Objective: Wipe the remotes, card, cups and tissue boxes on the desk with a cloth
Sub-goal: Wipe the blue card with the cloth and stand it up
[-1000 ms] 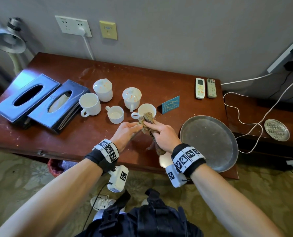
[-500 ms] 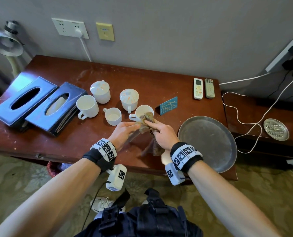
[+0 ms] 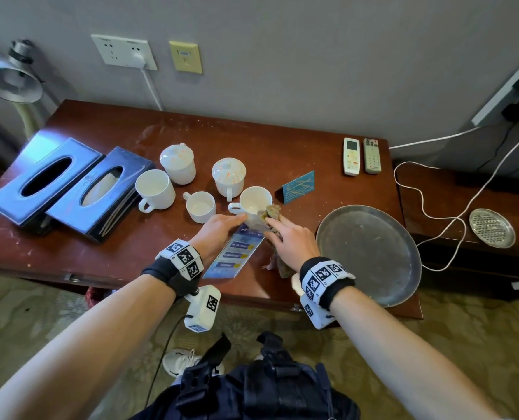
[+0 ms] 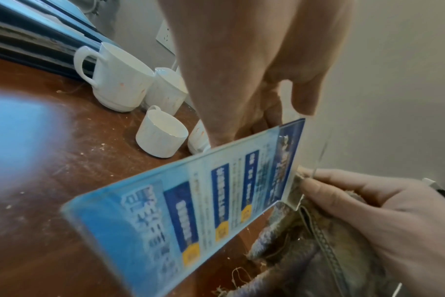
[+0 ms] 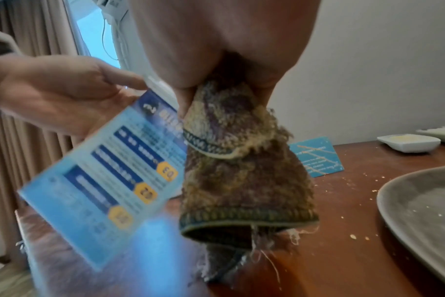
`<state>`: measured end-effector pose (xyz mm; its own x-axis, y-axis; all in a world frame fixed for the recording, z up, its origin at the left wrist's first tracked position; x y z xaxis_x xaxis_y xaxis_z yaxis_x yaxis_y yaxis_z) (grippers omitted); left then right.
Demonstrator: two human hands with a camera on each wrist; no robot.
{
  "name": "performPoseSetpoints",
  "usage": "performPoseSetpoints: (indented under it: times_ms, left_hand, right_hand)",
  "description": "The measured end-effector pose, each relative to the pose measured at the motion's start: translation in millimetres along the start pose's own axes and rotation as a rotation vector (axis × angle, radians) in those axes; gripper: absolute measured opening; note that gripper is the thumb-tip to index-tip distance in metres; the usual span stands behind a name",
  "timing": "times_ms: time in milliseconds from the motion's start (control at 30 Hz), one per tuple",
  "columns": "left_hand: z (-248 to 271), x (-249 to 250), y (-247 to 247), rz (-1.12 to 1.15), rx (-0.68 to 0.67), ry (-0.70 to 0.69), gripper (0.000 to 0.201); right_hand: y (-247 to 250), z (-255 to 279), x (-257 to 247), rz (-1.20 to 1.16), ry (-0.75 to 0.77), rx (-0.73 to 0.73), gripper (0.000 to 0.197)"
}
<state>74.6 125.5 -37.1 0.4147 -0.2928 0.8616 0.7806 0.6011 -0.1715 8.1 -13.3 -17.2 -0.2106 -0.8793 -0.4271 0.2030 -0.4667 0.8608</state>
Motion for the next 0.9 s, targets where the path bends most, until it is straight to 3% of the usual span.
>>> performPoseSetpoints:
  times_ms: [133, 400, 633, 900]
  left_hand:
    - [-0.5, 2.9, -13.3, -0.010, -0.053, 0.050, 0.031]
    - [9.5, 3.9, -14.2, -0.241, -0.199, 0.148, 0.024]
    - [16.6, 1.8, -8.6, -0.302, -0.097, 0.117, 0.027]
    - [1.6, 35.8, -15.4, -0.316, 0.146, -0.049, 0.013]
  right_hand:
    - [-0.8, 5.1, 1.7, 0.051, 0.002, 0.077, 0.036]
    - [0.9, 12.9, 42.1, -0.058, -0.218, 0.020, 0.035]
    - [6.4, 27.8, 81.3, -0.356, -0.430, 0.057, 0.035]
    - [14.5, 38.4, 102.9, -0.680, -0.456, 0.158, 0.032]
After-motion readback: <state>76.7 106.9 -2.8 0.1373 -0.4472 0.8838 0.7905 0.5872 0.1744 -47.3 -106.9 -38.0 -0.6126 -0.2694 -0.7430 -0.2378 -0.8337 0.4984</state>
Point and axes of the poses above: each hand's wrist, its own z-axis away from the middle knuckle, its own y-axis out of the back of the hand, x = y × z, the point moved 10 cm from there along -z, towards the middle knuckle, and after that the axes turned 15 degrees about -x, right-handed, at the moved point
